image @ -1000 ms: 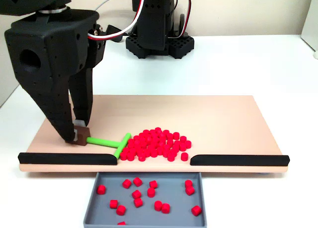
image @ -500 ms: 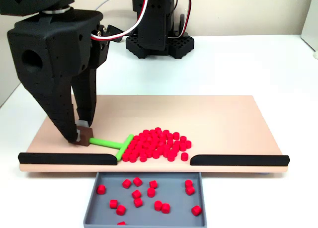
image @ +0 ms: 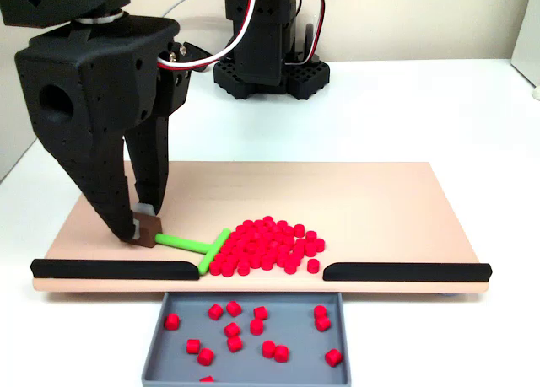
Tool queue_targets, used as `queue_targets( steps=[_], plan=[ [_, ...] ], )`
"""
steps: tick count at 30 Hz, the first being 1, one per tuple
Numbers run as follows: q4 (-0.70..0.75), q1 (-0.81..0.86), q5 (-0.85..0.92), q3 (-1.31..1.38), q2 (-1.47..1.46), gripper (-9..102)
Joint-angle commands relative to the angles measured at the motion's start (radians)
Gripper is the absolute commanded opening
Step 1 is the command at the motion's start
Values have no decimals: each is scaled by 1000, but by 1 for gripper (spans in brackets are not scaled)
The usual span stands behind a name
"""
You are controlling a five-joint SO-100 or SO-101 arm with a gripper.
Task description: Push granules from right to the grey container
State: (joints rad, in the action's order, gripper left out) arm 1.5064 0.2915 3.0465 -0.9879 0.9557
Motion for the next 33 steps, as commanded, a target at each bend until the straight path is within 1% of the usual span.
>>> queue_targets(
  steps=[1, 33],
  plan=[
    [-3, -11, -14, 12, 6, 0],
    [2, -32, -58, 11, 20, 0]
  ],
)
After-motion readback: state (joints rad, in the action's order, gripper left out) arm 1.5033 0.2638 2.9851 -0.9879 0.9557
